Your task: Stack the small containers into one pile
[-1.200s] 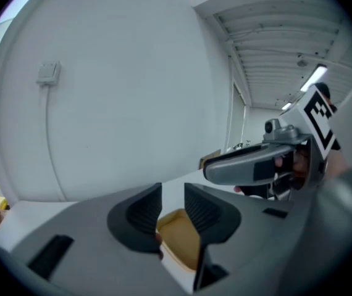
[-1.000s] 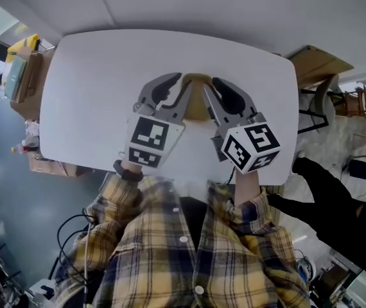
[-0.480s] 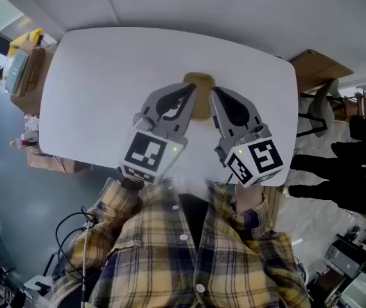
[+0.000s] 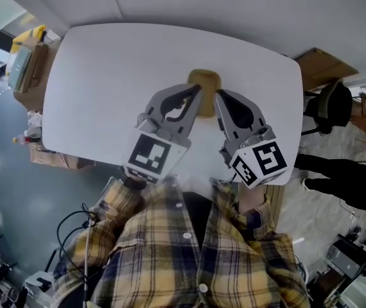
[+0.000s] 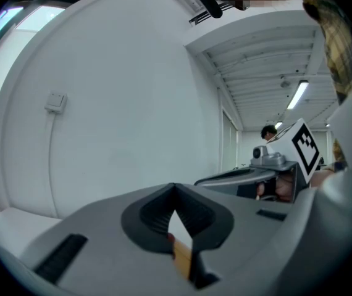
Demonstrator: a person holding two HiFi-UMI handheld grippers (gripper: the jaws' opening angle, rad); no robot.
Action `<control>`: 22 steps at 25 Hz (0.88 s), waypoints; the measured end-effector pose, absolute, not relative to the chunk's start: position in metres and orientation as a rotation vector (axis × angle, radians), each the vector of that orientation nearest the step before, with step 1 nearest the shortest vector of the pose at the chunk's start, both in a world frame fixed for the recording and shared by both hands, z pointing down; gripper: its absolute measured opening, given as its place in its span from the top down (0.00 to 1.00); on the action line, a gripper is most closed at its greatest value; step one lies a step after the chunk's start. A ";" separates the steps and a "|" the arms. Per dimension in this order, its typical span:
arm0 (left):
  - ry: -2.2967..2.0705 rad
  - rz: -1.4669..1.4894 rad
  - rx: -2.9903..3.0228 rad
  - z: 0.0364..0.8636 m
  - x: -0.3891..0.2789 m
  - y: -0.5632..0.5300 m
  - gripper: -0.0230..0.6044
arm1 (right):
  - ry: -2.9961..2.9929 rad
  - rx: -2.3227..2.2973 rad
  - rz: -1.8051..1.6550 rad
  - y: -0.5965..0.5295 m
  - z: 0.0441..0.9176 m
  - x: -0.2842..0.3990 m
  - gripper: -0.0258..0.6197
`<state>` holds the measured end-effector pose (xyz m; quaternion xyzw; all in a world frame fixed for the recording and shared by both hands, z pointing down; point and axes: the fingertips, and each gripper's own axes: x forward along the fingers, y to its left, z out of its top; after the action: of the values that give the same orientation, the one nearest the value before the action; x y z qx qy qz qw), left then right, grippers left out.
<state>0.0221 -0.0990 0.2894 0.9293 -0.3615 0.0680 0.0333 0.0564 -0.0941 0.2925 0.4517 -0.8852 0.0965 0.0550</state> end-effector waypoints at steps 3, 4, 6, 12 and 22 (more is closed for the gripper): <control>-1.111 0.210 2.865 0.289 0.022 -0.098 0.93 | -2.667 1.349 0.229 -0.090 0.294 0.054 0.94; -1.109 0.211 2.867 0.288 0.023 -0.098 0.93 | -2.660 1.343 0.210 -0.090 0.294 0.054 0.94; -1.105 0.212 2.872 0.287 0.025 -0.097 0.93 | -2.655 1.335 0.194 -0.088 0.294 0.054 0.94; -1.105 0.212 2.877 0.285 0.027 -0.097 0.93 | -2.669 1.322 0.174 -0.087 0.290 0.054 0.94; -1.116 0.206 2.878 0.282 0.026 -0.101 0.93 | -2.665 1.275 0.170 -0.088 0.292 0.052 0.94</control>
<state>0.0257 -0.1006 0.2824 0.9300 -0.3606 0.0667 0.0240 0.0522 -0.0876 0.2925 0.4290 -0.8968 0.0574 0.0913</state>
